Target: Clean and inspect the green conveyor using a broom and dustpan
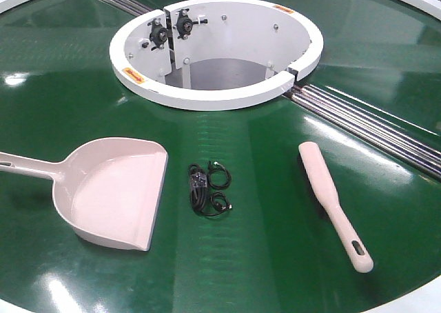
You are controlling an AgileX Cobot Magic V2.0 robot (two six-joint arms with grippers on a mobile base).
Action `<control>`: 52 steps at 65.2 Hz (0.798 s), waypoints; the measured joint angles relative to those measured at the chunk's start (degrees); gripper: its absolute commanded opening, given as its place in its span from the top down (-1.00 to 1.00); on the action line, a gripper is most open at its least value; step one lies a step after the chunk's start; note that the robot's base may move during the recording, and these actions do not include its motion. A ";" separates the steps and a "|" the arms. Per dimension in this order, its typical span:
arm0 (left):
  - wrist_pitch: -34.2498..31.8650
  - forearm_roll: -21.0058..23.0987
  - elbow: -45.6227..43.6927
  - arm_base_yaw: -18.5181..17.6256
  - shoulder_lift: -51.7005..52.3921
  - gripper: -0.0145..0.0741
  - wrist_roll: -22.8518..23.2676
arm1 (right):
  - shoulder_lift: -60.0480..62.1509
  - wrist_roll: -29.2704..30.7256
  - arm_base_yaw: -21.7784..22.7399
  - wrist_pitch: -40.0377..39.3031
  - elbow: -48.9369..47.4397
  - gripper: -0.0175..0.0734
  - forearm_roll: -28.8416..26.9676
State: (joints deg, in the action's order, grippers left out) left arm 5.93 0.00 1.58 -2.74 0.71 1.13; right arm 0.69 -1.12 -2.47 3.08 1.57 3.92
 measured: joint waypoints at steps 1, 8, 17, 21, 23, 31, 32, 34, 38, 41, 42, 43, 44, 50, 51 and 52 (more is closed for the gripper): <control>0.00 0.00 0.00 0.00 0.00 0.69 0.00 | 0.00 0.00 0.00 0.00 0.00 0.63 0.00; 0.00 0.00 0.00 0.00 0.00 0.69 0.00 | 0.00 0.00 0.00 0.00 0.00 0.63 0.00; 0.00 0.00 0.00 0.00 0.00 0.69 0.00 | 0.00 0.00 0.00 0.00 0.00 0.63 0.00; 0.00 0.00 0.00 0.00 0.00 0.69 0.00 | 0.00 0.00 0.00 0.00 0.00 0.63 0.00; 0.00 0.00 0.00 0.00 0.00 0.69 0.00 | 0.00 0.00 0.00 0.00 0.00 0.63 0.00; 0.00 0.00 0.00 0.00 0.00 0.69 0.00 | 0.00 0.00 0.00 0.00 0.00 0.63 0.00; 0.00 0.00 0.00 0.00 0.00 0.69 0.00 | 0.00 0.00 0.00 0.00 0.00 0.63 0.00; 0.00 0.00 0.00 0.00 0.00 0.69 0.00 | 0.00 0.00 0.00 0.00 0.00 0.63 0.00; 0.00 0.00 0.00 0.00 0.00 0.69 0.00 | 0.00 0.00 0.00 0.00 0.00 0.63 0.00; 0.00 0.00 0.00 0.00 0.00 0.69 0.00 | 0.00 0.00 0.00 0.00 0.00 0.63 0.00; 0.00 0.00 0.00 0.00 0.00 0.69 0.00 | 0.00 0.00 0.00 0.00 0.00 0.63 0.00; 0.00 0.00 0.00 0.00 0.00 0.69 0.00 | 0.00 0.00 0.00 0.00 0.00 0.63 0.00; 0.00 0.00 0.00 0.00 0.00 0.69 0.00 | 0.00 0.00 0.00 0.00 0.00 0.63 0.00; 0.00 0.00 0.00 0.00 0.00 0.69 0.00 | 0.00 0.00 0.00 0.00 0.00 0.63 0.00; 0.00 0.00 0.00 0.00 0.00 0.69 0.00 | 0.00 0.00 0.00 0.00 0.00 0.63 0.00; 0.00 0.00 0.00 0.00 0.00 0.69 0.00 | 0.00 0.00 0.00 0.00 0.00 0.63 0.00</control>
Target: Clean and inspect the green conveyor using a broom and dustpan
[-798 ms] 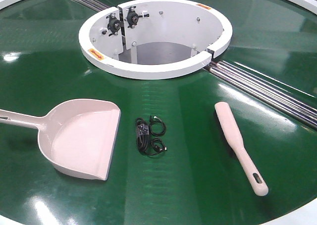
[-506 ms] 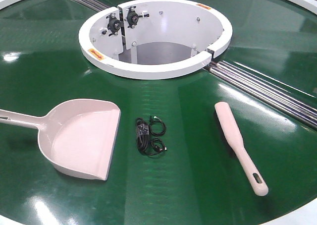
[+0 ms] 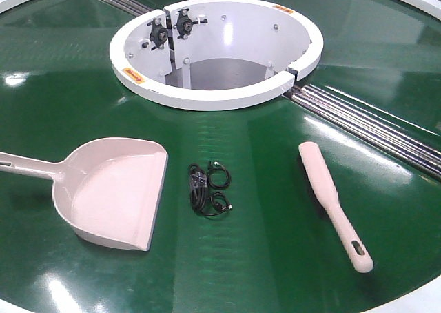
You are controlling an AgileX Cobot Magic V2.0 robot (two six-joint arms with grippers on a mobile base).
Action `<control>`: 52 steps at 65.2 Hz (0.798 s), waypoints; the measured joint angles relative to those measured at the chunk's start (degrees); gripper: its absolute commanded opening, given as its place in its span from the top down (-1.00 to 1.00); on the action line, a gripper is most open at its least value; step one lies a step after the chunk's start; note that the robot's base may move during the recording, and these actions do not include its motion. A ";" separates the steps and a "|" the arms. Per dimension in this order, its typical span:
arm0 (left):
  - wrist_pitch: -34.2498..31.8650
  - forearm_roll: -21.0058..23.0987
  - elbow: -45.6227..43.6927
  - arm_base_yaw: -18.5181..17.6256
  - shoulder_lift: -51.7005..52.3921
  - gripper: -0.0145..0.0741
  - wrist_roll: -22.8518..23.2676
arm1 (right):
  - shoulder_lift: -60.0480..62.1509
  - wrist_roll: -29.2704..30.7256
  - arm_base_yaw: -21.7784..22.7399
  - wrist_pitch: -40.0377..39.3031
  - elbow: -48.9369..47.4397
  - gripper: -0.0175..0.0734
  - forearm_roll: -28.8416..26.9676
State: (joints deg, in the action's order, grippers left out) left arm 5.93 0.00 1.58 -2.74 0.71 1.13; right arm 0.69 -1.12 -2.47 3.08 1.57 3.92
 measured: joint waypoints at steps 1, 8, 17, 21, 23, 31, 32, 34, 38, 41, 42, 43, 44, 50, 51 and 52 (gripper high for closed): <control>0.00 0.00 0.00 0.00 0.00 0.69 0.00 | 0.00 0.00 0.00 0.00 0.00 0.63 0.00; 0.00 0.00 0.00 0.00 0.00 0.69 0.00 | 0.00 0.00 0.00 0.00 0.00 0.63 0.00; 0.00 0.00 0.00 0.00 0.00 0.69 0.00 | 0.00 0.00 0.00 0.00 0.00 0.63 0.00; 0.00 0.00 0.00 0.00 0.00 0.69 0.00 | 0.00 0.00 0.00 0.00 0.00 0.63 0.00; -0.07 0.00 0.00 0.00 0.00 0.69 0.00 | 0.00 0.00 0.00 0.00 0.00 0.63 0.00; -5.93 0.00 0.00 0.00 0.00 0.69 0.00 | 0.00 0.00 0.00 0.00 0.00 0.63 0.00; -6.68 0.00 0.00 0.00 0.00 0.69 0.00 | 0.00 0.00 0.00 0.00 0.00 0.63 0.00; -9.11 0.00 0.00 0.00 0.00 0.69 0.00 | 0.00 0.00 0.00 0.00 0.00 0.63 0.00; -12.82 0.00 -0.14 0.00 0.00 0.69 0.00 | 0.00 0.00 0.00 0.00 0.00 0.63 0.00; -13.23 0.00 -1.32 0.00 0.00 0.69 0.00 | 0.00 0.00 0.00 0.00 0.00 0.63 0.00; -13.14 0.00 -1.85 0.00 0.00 0.69 0.00 | 0.00 0.00 0.00 0.00 0.00 0.63 0.00; -13.14 0.00 -2.77 0.00 0.00 0.69 -0.06 | 0.00 0.00 0.00 0.00 0.00 0.63 0.00; -12.81 0.00 -3.47 0.00 0.00 0.69 -0.12 | 0.00 0.00 0.00 0.00 0.00 0.63 0.00; -9.82 0.00 -10.45 0.00 -1.98 0.69 -1.13 | 0.00 0.00 0.00 0.00 0.00 0.63 0.00; -9.12 0.00 -11.50 0.00 -2.54 0.69 -1.13 | 0.00 0.00 0.00 0.00 0.00 0.63 0.00; -8.01 0.00 -13.08 0.00 -3.46 0.69 -1.13 | 0.00 0.00 0.00 0.00 0.00 0.63 0.00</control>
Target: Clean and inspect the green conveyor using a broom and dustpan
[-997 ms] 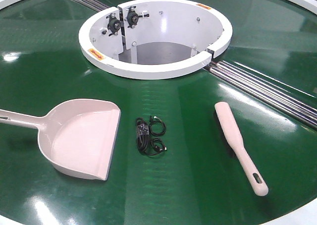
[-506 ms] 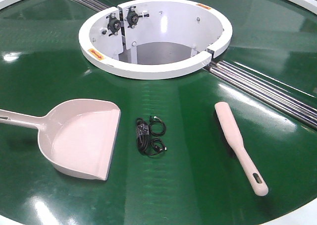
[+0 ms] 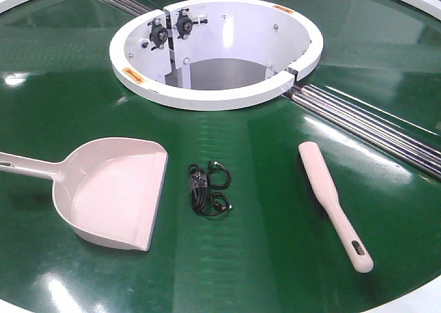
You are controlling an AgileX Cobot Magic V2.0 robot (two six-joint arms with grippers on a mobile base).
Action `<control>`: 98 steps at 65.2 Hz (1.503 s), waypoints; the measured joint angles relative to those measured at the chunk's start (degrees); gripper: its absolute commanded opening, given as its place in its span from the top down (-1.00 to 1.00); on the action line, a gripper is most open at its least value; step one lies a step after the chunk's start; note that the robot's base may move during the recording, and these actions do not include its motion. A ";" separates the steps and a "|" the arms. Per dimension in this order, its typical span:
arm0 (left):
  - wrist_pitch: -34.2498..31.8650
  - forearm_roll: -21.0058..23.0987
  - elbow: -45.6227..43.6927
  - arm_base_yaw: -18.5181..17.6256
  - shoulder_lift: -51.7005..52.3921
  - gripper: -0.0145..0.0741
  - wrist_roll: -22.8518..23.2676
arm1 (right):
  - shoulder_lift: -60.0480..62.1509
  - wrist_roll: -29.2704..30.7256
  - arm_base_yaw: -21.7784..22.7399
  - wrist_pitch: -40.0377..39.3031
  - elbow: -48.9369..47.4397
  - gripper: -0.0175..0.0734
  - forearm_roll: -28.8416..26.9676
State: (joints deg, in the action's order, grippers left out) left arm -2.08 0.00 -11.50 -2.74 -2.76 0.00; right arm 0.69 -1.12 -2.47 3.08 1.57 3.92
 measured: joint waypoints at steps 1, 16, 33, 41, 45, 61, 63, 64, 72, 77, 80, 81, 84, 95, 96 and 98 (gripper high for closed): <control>0.84 0.00 -1.03 0.00 -0.67 0.69 0.00 | 0.00 0.00 0.00 0.00 0.00 0.63 0.00; 18.25 0.00 -15.77 0.00 -15.52 0.69 0.00 | 0.00 0.00 0.00 0.00 0.00 0.63 0.00; 29.36 0.00 -19.48 0.00 -27.66 0.69 0.00 | 0.00 0.00 0.00 0.00 0.00 0.63 0.00; 30.30 0.00 -19.48 0.00 -30.02 0.68 0.00 | 0.00 0.00 0.00 0.00 0.00 0.63 0.00; 30.71 0.00 -19.48 0.00 -30.59 0.68 0.00 | 0.00 0.00 0.00 0.00 0.00 0.63 0.00; 30.94 0.00 -19.50 0.00 -30.71 0.66 0.00 | 0.00 0.00 0.00 0.00 0.00 0.63 0.00; 30.94 0.00 -19.50 0.00 -30.71 0.66 0.00 | 0.00 0.00 0.00 0.00 0.00 0.63 0.00; 30.94 0.00 -19.50 0.00 -30.71 0.65 0.00 | 0.00 0.00 0.00 0.00 0.00 0.63 0.00; 30.94 0.00 -19.50 0.00 -30.71 0.50 0.00 | 0.00 0.00 0.00 0.00 0.00 0.63 0.00; 30.94 0.00 -19.50 0.00 -30.71 0.33 0.00 | 0.00 0.00 0.00 0.00 0.00 0.63 0.00; 30.94 0.00 -19.50 0.00 -30.71 0.19 0.00 | 0.00 0.00 0.00 0.00 0.00 0.63 0.00; 30.94 0.00 -19.50 0.00 -30.71 0.13 0.00 | 0.00 0.00 0.00 0.00 0.00 0.63 0.00; 30.94 0.00 -19.50 0.00 -30.71 -0.03 0.00 | 0.00 0.00 0.00 0.00 0.00 0.63 0.00; 30.94 0.00 -19.50 0.00 -30.71 -0.48 0.00 | 0.00 0.00 0.00 0.00 0.00 0.63 0.00; 30.94 0.00 -19.50 0.00 -30.71 -0.50 0.00 | 0.00 0.00 0.00 0.00 0.00 0.63 0.00; 30.94 0.00 -19.50 0.00 -30.71 -0.54 0.00 | 0.00 0.00 0.00 0.00 0.00 0.63 0.00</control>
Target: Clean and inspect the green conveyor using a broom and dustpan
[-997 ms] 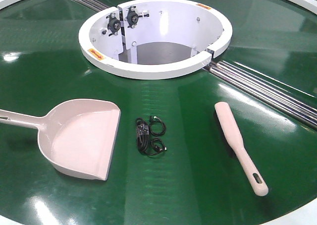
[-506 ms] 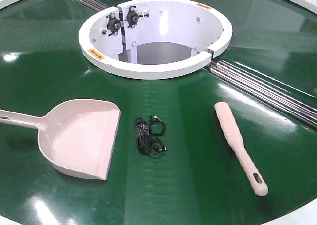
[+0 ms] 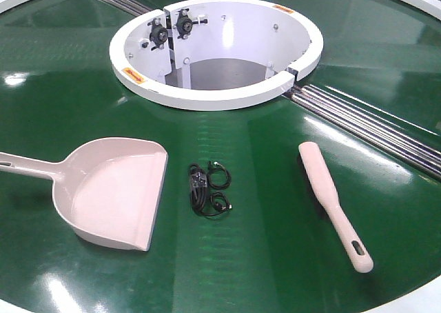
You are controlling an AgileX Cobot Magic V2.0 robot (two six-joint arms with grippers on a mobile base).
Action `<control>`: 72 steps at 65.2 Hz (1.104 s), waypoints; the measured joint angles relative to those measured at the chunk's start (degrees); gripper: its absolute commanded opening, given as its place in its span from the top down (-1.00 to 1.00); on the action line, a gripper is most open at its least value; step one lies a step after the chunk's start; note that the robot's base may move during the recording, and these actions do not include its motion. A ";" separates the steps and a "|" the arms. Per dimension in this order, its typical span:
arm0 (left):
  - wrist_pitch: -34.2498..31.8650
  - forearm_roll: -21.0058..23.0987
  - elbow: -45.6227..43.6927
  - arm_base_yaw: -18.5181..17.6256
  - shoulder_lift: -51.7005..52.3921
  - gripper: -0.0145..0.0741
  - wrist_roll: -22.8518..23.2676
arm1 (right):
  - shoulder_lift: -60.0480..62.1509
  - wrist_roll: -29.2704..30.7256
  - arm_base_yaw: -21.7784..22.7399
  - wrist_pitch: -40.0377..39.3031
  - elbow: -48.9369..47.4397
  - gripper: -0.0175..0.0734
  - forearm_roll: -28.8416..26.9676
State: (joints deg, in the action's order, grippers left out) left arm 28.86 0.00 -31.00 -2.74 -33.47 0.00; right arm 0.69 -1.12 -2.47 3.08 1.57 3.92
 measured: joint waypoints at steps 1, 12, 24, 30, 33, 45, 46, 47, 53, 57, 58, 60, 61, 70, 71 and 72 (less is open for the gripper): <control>-0.06 0.00 0.00 0.00 0.00 -0.55 0.00 | 0.00 0.00 0.00 0.00 0.00 0.63 0.00; -0.82 0.84 0.00 0.00 0.00 -0.54 0.00 | 0.00 0.00 0.00 0.00 0.00 0.63 0.00; 1.79 3.00 -0.86 0.00 -0.25 -0.47 -3.32 | 0.00 0.00 0.00 0.00 0.00 0.63 0.00; 6.12 3.13 -4.55 0.00 -2.32 -0.43 -8.77 | 0.00 0.00 0.00 0.00 0.00 0.63 0.00; 8.99 3.13 -7.14 0.00 -4.19 -0.41 -11.83 | 0.00 0.00 0.00 0.00 0.00 0.63 0.00; 23.43 2.49 -23.37 0.00 -15.38 -0.38 -22.63 | 0.00 0.00 0.00 0.00 0.00 0.63 0.00; 24.41 2.33 -24.49 0.00 -16.35 -0.38 -23.18 | 0.00 0.00 0.00 0.00 0.00 0.63 0.00; 25.86 2.15 -25.58 0.00 -17.84 -0.38 -23.69 | 0.00 0.00 0.00 0.00 0.00 0.63 0.00; 31.67 0.00 -33.49 0.00 -25.59 -0.38 -27.92 | 0.00 0.00 0.00 0.00 0.00 0.63 0.00; 34.28 -1.91 -37.15 0.00 -30.96 -0.38 -30.25 | 0.00 0.00 0.00 0.00 0.00 0.63 0.00; 34.73 -2.44 -37.87 0.00 -32.00 -0.38 -31.06 | 0.00 0.00 0.00 0.00 0.00 0.63 0.00; 35.65 -3.82 -39.47 0.00 -34.55 -0.38 -32.57 | 0.00 0.00 0.00 0.00 0.00 0.63 0.00; 35.93 -4.39 -40.29 0.00 -35.52 -0.38 -33.23 | 0.00 0.00 0.00 0.00 0.00 0.63 0.00; 37.06 -7.40 -43.92 0.00 -44.12 -0.38 -40.24 | 0.00 0.00 0.00 0.00 0.00 0.63 0.00; 36.99 -7.40 -44.18 0.00 -45.08 -0.38 -41.20 | 0.00 0.00 0.00 0.00 0.00 0.63 0.00; 36.90 -7.40 -44.33 0.00 -45.65 -0.38 -41.82 | 0.00 0.00 0.00 0.00 0.00 0.63 0.00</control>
State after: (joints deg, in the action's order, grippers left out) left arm 65.76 -7.40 -75.34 -2.74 -79.12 -41.82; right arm 0.69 -1.12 -2.47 3.08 1.57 3.92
